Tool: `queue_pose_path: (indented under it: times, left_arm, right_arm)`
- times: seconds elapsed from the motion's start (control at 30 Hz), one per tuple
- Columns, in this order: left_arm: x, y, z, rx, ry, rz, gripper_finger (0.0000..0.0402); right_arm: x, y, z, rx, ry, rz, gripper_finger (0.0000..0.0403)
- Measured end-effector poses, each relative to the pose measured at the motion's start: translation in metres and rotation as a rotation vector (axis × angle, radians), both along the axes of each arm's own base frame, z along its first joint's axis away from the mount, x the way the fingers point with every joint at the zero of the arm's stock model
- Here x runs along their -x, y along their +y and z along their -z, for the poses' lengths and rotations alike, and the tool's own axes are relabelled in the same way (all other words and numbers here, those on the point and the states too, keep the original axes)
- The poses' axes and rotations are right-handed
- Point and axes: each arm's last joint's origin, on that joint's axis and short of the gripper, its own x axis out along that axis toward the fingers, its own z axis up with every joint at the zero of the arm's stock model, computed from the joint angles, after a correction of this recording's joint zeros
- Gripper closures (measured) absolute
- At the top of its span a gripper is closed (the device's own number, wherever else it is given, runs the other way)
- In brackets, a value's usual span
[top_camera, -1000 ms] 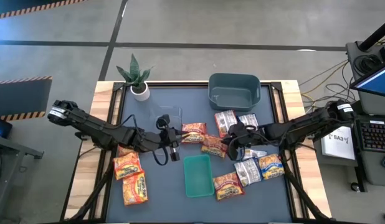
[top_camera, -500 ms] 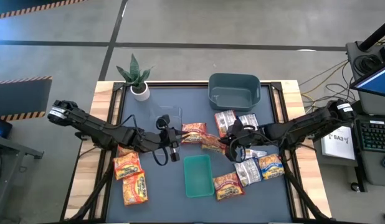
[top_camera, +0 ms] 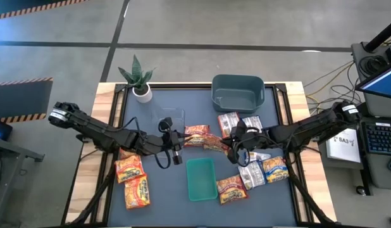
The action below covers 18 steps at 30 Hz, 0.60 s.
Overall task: Sort Maruchan noodles
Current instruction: Put the red noodle pack into the green bin
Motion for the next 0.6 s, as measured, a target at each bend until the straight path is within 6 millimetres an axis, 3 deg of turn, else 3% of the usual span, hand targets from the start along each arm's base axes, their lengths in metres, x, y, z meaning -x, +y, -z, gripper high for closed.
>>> queue_pose_path:
  times: [0.3, 0.6]
  left_arm:
    - [0.002, 0.0, -0.009, -0.066, 0.0, 0.021, 0.037]
    - [0.03, 0.007, -0.039, -0.163, -0.035, 0.041, 0.037]
  right_arm:
    - [-0.005, 0.001, -0.045, -0.004, -0.023, -0.012, 0.0394]
    - [-0.012, -0.002, -0.076, 0.019, -0.078, -0.016, 0.0394]
